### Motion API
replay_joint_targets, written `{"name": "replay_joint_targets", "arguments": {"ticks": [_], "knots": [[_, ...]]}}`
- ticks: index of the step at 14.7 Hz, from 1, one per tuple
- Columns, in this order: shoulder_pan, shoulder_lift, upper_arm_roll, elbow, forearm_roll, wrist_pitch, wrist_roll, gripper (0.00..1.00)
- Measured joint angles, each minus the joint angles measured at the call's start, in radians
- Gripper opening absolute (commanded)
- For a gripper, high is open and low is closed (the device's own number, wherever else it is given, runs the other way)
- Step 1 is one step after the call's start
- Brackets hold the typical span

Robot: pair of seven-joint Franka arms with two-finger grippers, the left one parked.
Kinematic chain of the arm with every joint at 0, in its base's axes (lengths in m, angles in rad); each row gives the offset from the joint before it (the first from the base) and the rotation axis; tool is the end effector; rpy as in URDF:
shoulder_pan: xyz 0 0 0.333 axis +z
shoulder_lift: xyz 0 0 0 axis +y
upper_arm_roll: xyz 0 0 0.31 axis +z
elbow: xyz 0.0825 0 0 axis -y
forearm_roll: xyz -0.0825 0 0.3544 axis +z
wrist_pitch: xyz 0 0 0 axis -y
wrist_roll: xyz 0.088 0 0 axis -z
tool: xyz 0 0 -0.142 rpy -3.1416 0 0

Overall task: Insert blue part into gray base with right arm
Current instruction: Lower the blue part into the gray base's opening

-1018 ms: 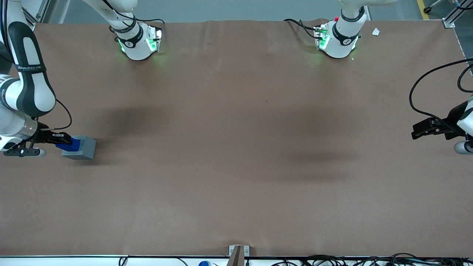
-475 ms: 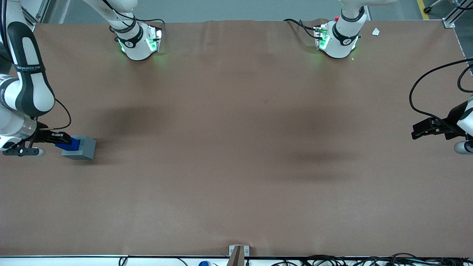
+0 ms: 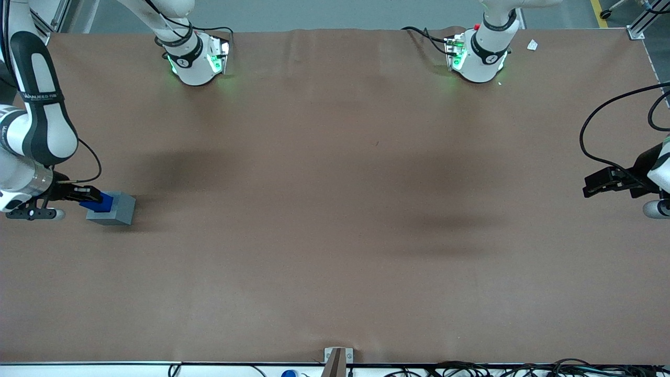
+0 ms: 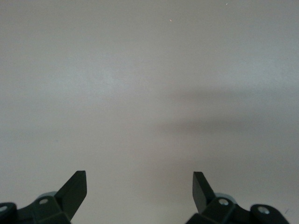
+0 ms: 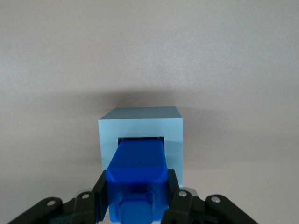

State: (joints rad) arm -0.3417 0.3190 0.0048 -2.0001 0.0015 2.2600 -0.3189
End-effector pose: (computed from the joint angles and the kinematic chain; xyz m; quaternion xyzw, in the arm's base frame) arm 0.5388 -0.1887 0.2739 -0.9995 0.0096 0.0275 0.0108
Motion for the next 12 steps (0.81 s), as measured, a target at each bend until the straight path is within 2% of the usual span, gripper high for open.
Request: {"name": "replay_joint_targets", "arguments": {"ticks": [2,3,4,6,8,9,12], "knots": [[0.000,0.000,0.000,0.000,0.000,0.000,0.000,0.20],[0.000,0.000,0.000,0.000,0.000,0.000,0.000,0.25],[0.000,0.000,0.000,0.000,0.000,0.000,0.000,0.33],[0.000,0.000,0.000,0.000,0.000,0.000,0.000,0.55],[0.000,0.000,0.000,0.000,0.000,0.000,0.000,0.70],[0.000,0.000,0.001,0.001,0.000,0.002,0.000,0.76],[0.000,0.000,0.005,0.016,0.000,0.003,0.000,0.83]]}}
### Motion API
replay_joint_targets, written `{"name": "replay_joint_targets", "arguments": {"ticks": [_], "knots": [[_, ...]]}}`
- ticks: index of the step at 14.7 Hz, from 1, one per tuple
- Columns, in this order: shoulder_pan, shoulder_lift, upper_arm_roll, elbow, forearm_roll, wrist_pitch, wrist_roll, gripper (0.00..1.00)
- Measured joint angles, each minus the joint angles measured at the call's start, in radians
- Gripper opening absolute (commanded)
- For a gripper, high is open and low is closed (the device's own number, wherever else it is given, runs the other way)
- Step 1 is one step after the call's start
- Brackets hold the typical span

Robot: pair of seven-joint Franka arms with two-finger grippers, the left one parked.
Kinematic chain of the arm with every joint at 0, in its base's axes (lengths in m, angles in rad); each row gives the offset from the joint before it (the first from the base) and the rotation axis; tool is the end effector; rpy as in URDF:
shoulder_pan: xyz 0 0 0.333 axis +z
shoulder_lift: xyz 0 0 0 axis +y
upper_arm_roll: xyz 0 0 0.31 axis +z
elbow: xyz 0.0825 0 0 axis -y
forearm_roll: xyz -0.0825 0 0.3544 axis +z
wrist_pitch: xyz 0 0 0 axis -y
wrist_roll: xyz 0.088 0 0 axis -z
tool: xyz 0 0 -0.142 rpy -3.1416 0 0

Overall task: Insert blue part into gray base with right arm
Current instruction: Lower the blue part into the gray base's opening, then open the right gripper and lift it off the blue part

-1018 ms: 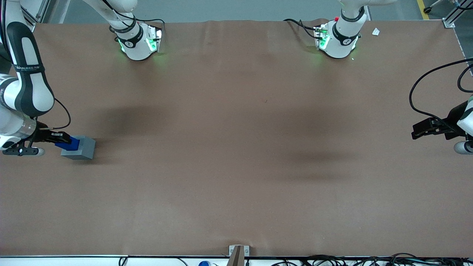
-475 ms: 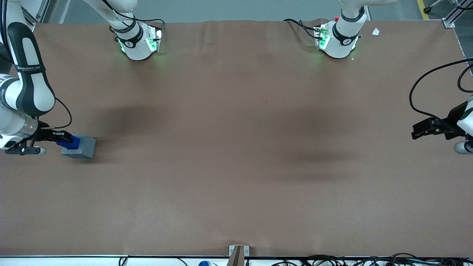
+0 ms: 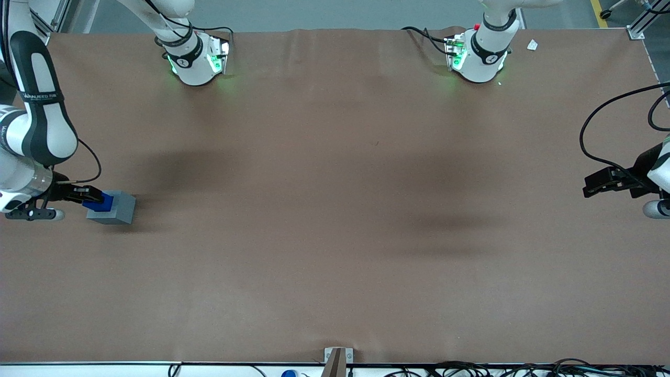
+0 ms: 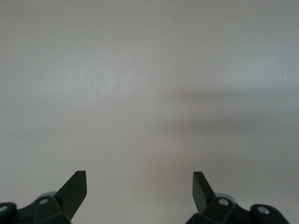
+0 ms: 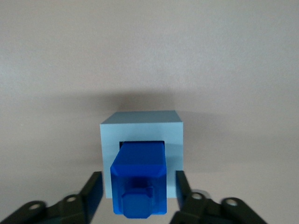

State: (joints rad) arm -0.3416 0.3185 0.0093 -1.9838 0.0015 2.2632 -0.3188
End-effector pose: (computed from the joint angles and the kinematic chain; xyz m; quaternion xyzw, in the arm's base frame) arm 0.5451 -0.1882 0.2809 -0.9998 0.0074 0.0179 0.0082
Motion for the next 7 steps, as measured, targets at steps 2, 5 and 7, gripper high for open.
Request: {"name": "replay_joint_targets", "arguments": {"ticks": [2,5,7], "knots": [[0.000,-0.001,0.004,0.016,0.000,-0.001,0.000,0.92],[0.006,-0.015,0.012,0.029,0.000,-0.020,0.000,1.00],[0.021,-0.046,0.018,0.035,0.000,-0.060,0.000,1.00]]}}
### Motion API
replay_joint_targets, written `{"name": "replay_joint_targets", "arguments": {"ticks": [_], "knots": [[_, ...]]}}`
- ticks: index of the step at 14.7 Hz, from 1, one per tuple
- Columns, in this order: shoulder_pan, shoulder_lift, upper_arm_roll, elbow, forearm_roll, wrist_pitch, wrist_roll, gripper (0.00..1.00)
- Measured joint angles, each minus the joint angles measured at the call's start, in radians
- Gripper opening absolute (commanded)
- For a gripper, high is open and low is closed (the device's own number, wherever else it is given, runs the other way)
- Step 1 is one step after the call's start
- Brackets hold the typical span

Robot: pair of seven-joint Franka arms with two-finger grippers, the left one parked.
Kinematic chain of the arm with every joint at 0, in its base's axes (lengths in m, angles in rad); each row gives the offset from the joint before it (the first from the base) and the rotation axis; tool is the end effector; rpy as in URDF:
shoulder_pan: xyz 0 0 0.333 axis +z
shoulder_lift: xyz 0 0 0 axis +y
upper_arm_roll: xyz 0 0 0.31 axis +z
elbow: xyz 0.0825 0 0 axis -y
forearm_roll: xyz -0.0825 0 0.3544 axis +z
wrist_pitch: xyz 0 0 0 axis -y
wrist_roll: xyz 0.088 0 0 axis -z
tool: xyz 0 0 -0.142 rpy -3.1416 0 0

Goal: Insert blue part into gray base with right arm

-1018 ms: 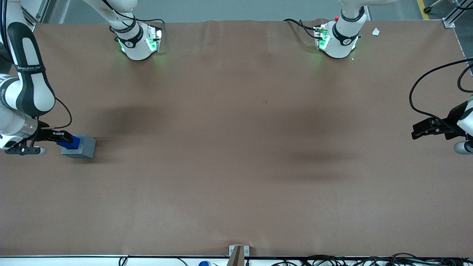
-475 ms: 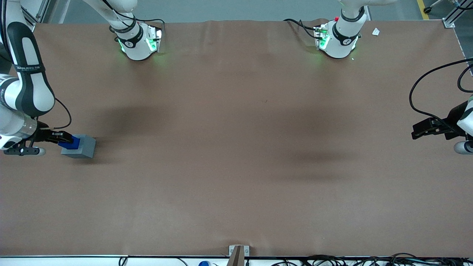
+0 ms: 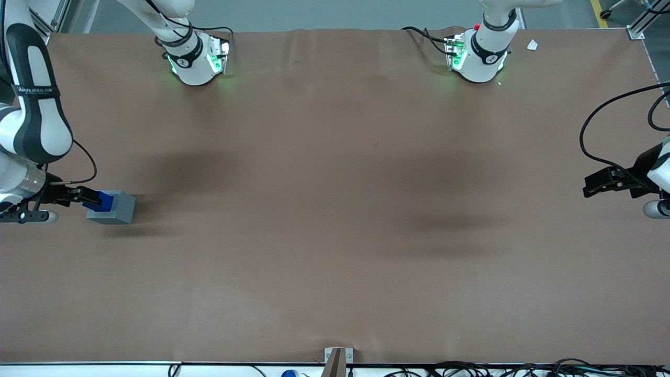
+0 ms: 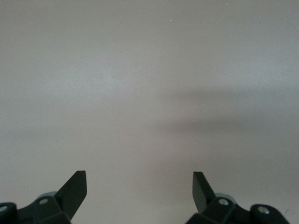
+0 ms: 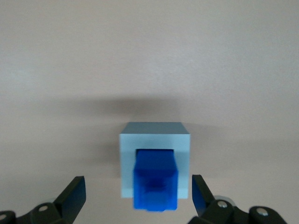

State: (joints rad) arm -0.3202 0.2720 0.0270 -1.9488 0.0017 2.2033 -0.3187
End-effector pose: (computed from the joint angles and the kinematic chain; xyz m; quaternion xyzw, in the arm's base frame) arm 0.5554 -0.1681 0.3172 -0.9999 -0.0118 0.0070 0.0067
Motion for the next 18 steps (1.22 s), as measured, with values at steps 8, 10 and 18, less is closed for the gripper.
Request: {"name": "replay_joint_targets", "arguments": {"ticks": [8,10,18], "knots": [[0.140,-0.209,0.006,0.005,0.001,-0.197,0.159,1.00],[0.159,-0.247,0.006,0.005,0.001,-0.206,0.170,1.00],[0.194,-0.418,0.007,0.040,0.001,-0.327,0.171,1.00]]}}
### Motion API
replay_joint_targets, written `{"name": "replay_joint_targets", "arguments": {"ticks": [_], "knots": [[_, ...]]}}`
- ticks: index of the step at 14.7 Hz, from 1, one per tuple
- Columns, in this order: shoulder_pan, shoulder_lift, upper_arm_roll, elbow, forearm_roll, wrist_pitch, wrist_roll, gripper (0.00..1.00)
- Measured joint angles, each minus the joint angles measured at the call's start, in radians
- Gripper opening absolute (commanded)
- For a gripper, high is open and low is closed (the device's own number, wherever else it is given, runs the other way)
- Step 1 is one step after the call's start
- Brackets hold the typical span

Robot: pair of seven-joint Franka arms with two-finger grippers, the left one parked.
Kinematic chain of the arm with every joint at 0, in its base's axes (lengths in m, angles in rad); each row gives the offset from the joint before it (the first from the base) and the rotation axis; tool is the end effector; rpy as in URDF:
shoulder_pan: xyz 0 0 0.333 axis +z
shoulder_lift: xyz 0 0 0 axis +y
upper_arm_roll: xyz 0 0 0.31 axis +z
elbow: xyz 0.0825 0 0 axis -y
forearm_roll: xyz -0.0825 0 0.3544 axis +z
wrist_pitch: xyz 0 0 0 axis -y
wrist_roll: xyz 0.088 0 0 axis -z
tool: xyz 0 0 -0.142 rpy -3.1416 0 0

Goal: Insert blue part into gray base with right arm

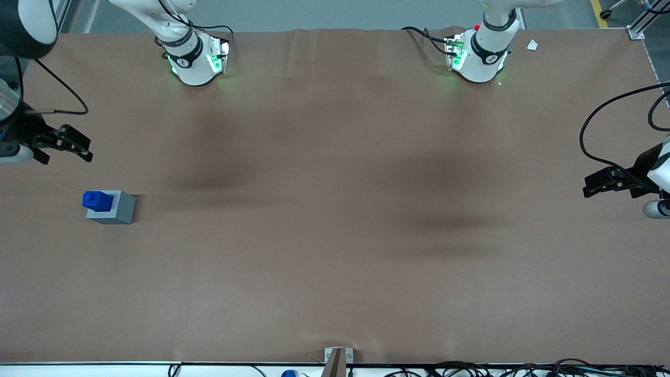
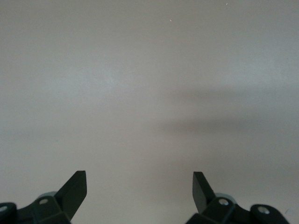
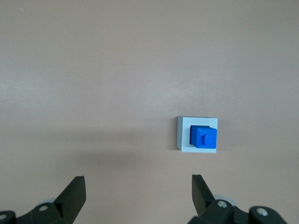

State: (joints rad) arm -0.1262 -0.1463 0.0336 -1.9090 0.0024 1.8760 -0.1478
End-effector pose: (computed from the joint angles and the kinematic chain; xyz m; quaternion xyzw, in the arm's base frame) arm 0.5015 -0.0455 0.5339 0.9980 0.0272 0.0560 0.0081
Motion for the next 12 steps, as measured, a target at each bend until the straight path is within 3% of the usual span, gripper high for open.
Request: {"name": "replay_joint_targets", "arguments": {"ticks": [6,12], "knots": [[0.000,-0.032,0.000,0.144,0.038,-0.201,0.000,1.00],[0.000,-0.032,0.000,0.175,0.052,-0.229,0.046,1.00]]}}
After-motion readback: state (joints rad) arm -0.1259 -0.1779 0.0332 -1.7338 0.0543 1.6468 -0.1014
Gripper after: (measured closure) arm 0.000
